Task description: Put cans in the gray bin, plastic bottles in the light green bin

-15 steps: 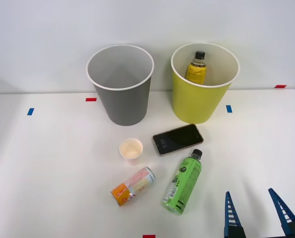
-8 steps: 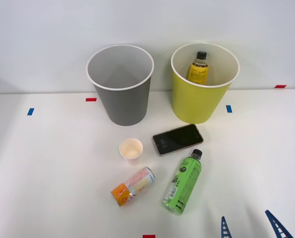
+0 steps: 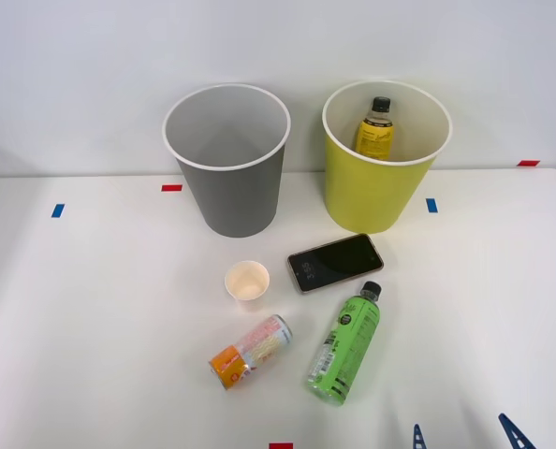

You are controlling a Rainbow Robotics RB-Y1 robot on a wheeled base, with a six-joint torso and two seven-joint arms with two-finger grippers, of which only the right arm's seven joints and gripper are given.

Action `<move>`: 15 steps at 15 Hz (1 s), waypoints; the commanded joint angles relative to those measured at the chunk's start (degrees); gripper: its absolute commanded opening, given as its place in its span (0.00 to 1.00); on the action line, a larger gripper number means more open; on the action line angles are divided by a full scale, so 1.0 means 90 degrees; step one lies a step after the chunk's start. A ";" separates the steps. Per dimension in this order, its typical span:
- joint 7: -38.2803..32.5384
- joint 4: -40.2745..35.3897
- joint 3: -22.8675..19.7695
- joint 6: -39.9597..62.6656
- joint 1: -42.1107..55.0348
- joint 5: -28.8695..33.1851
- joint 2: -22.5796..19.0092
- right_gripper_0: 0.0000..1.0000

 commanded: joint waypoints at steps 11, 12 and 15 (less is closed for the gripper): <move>0.0000 -0.0001 0.0000 0.0002 0.0001 0.0002 0.0002 1.00; 0.0000 -0.0001 0.0000 0.0002 0.0001 0.0002 0.0002 1.00; 0.0000 -0.0001 0.0000 0.0002 0.0001 0.0002 0.0002 1.00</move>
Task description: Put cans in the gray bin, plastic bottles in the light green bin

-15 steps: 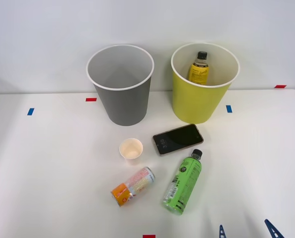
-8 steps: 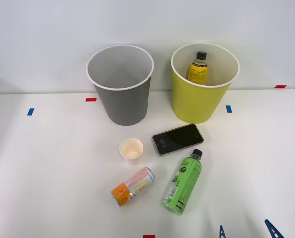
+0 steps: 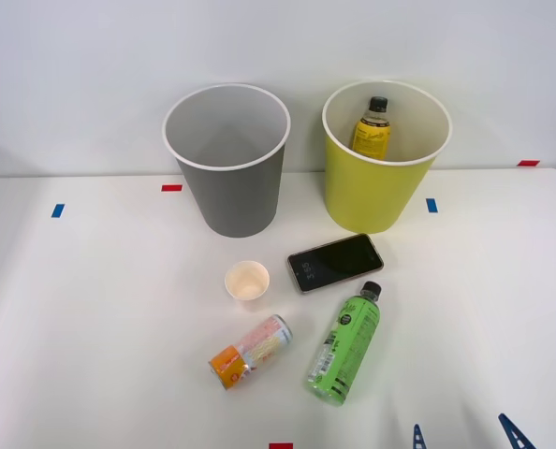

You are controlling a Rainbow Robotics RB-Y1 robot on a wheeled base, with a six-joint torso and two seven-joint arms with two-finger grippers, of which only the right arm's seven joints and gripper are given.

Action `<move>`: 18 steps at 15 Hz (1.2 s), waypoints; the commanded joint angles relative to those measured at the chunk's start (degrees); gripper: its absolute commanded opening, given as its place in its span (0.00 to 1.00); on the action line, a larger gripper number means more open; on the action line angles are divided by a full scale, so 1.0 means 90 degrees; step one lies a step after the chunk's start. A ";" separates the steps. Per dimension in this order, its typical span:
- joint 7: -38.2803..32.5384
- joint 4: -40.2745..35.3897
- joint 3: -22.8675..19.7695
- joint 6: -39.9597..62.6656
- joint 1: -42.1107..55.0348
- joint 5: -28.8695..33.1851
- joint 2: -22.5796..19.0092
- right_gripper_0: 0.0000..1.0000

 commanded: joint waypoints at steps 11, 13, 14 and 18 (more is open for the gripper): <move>0.0000 -0.0001 0.0000 0.0001 0.0000 0.0001 0.0000 1.00; 0.0000 -0.0001 0.0000 0.0001 0.0000 0.0001 0.0000 1.00; 0.0000 -0.0001 0.0000 0.0001 0.0000 0.0001 0.0000 1.00; 0.0000 -0.0001 0.0000 0.0001 0.0000 0.0001 0.0000 1.00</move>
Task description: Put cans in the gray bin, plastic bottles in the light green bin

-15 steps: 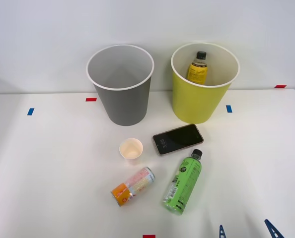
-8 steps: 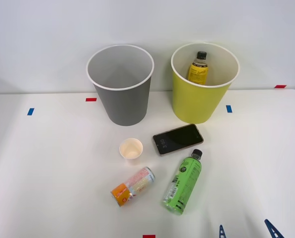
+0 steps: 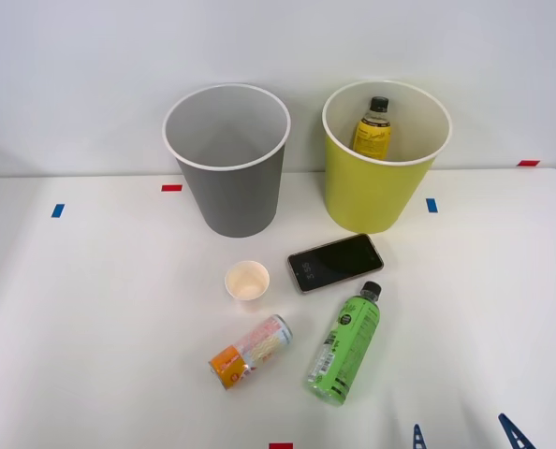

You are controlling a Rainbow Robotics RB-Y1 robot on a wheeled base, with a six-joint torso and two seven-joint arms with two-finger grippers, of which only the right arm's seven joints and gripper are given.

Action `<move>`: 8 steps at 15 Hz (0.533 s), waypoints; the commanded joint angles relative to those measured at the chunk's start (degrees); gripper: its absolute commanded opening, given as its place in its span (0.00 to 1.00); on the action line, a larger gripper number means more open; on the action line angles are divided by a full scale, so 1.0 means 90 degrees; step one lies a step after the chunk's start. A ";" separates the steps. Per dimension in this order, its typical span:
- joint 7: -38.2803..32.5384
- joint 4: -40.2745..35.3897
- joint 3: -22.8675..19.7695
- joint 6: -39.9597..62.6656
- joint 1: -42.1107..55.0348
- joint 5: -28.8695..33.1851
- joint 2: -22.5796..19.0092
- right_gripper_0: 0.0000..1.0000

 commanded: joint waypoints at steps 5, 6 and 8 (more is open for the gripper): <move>0.0000 0.0000 0.0000 0.0000 0.0000 0.0000 0.0000 1.00; 0.0000 0.0000 0.0000 0.0000 0.0000 0.0000 0.0000 1.00; 0.0000 0.0000 0.0000 0.0000 0.0000 0.0000 0.0000 1.00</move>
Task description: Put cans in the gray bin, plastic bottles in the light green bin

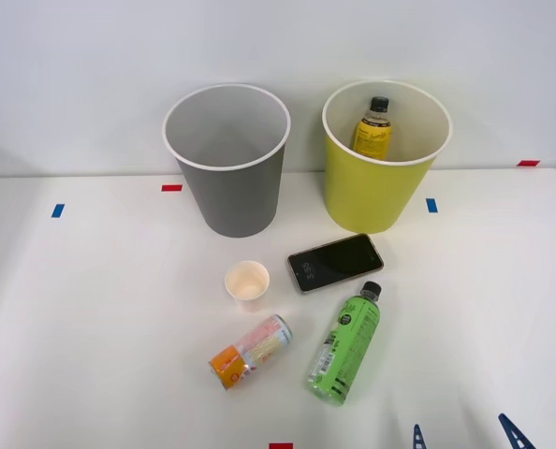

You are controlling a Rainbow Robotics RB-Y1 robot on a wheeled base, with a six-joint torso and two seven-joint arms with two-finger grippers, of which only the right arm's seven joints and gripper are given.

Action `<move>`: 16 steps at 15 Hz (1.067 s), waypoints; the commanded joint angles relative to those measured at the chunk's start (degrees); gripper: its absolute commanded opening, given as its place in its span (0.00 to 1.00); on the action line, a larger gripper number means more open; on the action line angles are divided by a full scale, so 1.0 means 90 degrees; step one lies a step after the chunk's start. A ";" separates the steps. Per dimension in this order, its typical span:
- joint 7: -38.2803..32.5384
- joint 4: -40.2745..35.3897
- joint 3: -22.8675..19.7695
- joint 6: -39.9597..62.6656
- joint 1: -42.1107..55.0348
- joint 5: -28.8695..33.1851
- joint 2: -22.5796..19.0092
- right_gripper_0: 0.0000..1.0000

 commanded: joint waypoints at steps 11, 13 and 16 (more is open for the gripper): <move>0.0000 0.0000 0.0000 0.0000 0.0000 0.0000 0.0000 1.00; 0.0000 0.0000 0.0000 0.0000 0.0000 0.0000 0.0000 1.00; 0.0000 0.0000 0.0000 0.0000 0.0000 0.0000 0.0000 1.00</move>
